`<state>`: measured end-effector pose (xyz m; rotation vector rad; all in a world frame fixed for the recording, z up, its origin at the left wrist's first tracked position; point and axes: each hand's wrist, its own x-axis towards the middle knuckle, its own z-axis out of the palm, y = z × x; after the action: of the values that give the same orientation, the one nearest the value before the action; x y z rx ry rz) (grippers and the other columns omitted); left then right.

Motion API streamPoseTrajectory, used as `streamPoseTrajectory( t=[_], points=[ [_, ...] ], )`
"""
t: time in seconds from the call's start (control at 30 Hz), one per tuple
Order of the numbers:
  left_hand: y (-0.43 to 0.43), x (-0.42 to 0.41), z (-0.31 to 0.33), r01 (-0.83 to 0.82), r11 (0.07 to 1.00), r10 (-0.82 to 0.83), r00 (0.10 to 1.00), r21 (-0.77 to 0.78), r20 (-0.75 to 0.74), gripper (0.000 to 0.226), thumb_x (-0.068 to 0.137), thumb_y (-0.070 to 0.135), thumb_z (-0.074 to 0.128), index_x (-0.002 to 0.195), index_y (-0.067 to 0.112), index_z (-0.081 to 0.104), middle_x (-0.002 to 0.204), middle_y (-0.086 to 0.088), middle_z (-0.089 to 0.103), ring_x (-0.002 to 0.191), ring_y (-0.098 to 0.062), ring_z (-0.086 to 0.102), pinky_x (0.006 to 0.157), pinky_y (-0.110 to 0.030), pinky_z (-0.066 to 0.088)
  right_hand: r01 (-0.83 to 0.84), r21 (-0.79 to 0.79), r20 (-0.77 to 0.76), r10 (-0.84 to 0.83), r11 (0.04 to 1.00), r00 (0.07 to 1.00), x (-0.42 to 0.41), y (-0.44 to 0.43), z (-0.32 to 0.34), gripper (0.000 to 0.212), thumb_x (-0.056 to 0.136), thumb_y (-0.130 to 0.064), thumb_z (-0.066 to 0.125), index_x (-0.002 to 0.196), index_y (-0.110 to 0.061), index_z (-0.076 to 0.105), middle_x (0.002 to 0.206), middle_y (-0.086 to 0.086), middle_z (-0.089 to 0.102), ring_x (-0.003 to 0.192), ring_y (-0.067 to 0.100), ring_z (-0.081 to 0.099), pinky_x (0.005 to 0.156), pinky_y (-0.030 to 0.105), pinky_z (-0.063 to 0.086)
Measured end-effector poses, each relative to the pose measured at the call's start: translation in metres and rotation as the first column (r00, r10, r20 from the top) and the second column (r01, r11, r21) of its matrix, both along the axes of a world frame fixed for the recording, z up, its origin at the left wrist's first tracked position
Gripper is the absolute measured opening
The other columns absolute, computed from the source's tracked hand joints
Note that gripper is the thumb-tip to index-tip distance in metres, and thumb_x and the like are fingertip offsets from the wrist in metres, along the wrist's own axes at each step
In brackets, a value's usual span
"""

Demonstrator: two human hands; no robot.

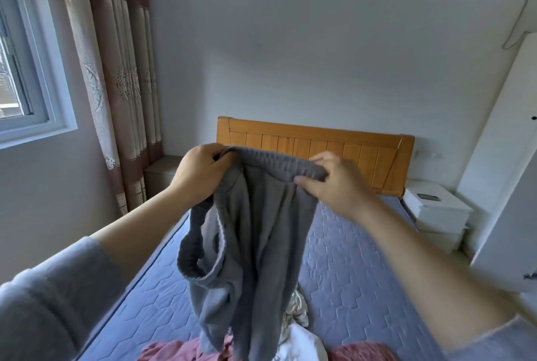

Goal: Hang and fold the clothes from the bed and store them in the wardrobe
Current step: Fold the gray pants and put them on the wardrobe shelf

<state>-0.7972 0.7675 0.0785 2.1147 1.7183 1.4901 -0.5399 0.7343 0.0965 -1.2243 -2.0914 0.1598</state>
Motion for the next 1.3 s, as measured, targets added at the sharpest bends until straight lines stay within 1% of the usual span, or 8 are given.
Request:
streamPoseTrajectory(
  t=[0.13,0.33,0.5,0.8,0.97,1.07,1.17,1.3],
  points=[
    [-0.002,-0.011,-0.026,-0.011,0.999,0.01,0.999,-0.051,-0.03,0.043,0.089,0.045,0.059,0.058,0.015,0.055,0.051,0.004,0.05,0.05,-0.013,0.044,0.05,-0.032,0.033,-0.162,-0.053,0.024,0.163,0.985,0.986,0.006,0.001,0.037,0.031,0.084,-0.036,0.069,0.078,-0.006,0.068,0.087,0.012,0.063,0.077,0.031,0.06,0.073,0.05,0.051],
    [-0.014,-0.006,-0.081,0.087,0.971,-0.125,0.979,-0.225,-0.16,0.033,0.072,0.051,0.077,0.071,0.023,0.06,0.078,0.009,0.052,0.076,-0.014,0.056,0.062,-0.026,0.038,-0.305,-0.147,-0.265,0.26,0.941,0.929,-0.007,0.008,0.059,0.004,0.086,-0.013,0.071,0.089,-0.012,0.073,0.109,0.014,0.063,0.097,0.023,0.065,0.085,0.032,0.056],
    [-0.017,-0.017,-0.139,0.068,0.925,-0.186,0.939,-0.373,-0.29,0.027,0.08,0.031,0.072,0.095,0.009,0.065,0.095,-0.001,0.047,0.094,-0.027,0.057,0.078,-0.027,0.042,-0.442,-0.264,-0.474,0.284,0.857,0.834,-0.003,0.008,0.058,0.009,0.086,-0.01,0.066,0.094,-0.012,0.07,0.088,0.003,0.072,0.085,0.015,0.068,0.081,0.027,0.057],
    [-0.01,-0.033,-0.156,-0.083,0.869,-0.162,0.884,-0.488,-0.438,0.05,0.079,0.058,0.066,0.111,0.019,0.061,0.104,0.005,0.035,0.084,-0.012,0.048,0.071,-0.02,0.039,-0.416,-0.294,-0.493,0.237,0.86,0.837,0.024,0.005,0.06,0.011,0.091,-0.005,0.056,0.094,-0.002,0.067,0.084,0.007,0.067,0.079,0.016,0.065,0.072,0.023,0.055],
    [-0.003,-0.047,-0.159,-0.143,0.867,-0.136,0.854,-0.478,-0.502,0.036,0.085,0.043,0.066,0.104,0.012,0.063,0.106,-0.002,0.042,0.094,-0.021,0.058,0.084,-0.029,0.047,-0.14,-0.144,-0.307,0.09,0.98,0.948,0.048,0.007,0.053,0.032,0.082,-0.017,0.073,0.076,0.008,0.055,0.069,0.011,0.053,0.066,0.02,0.052,0.065,0.031,0.044],
    [0.009,-0.056,-0.137,-0.148,0.903,-0.072,0.874,-0.403,-0.481,0.021,0.086,0.025,0.063,0.093,0.005,0.067,0.099,-0.006,0.052,0.091,-0.026,0.06,0.08,-0.037,0.048,0.032,-0.009,0.029,-0.031,0.999,0.999,0.065,0.007,0.045,0.042,0.073,-0.03,0.083,0.072,0.005,0.06,0.073,0.015,0.052,0.066,0.026,0.049,0.063,0.033,0.04],
    [0.016,-0.068,-0.112,-0.161,0.916,-0.007,0.909,-0.366,-0.417,0.017,0.079,0.021,0.065,0.081,0.005,0.069,0.084,-0.009,0.059,0.079,-0.028,0.06,0.066,-0.033,0.048,0.116,0.063,0.233,-0.127,0.991,0.964,0.084,0.008,0.033,0.041,0.073,-0.026,0.083,0.059,-0.005,0.051,0.072,0.011,0.054,0.067,0.031,0.052,0.064,0.04,0.045],
    [0.021,-0.076,-0.094,-0.193,0.923,0.058,0.925,-0.333,-0.375,0.021,0.076,0.02,0.066,0.06,0.015,0.055,0.063,0.001,0.05,0.063,-0.022,0.052,0.052,-0.028,0.032,0.218,0.111,0.408,-0.245,0.97,0.88,0.102,0.012,0.002,0.034,0.082,-0.033,0.074,0.058,-0.018,0.055,0.075,-0.006,0.054,0.066,0.014,0.052,0.065,0.038,0.049]
  ],
)
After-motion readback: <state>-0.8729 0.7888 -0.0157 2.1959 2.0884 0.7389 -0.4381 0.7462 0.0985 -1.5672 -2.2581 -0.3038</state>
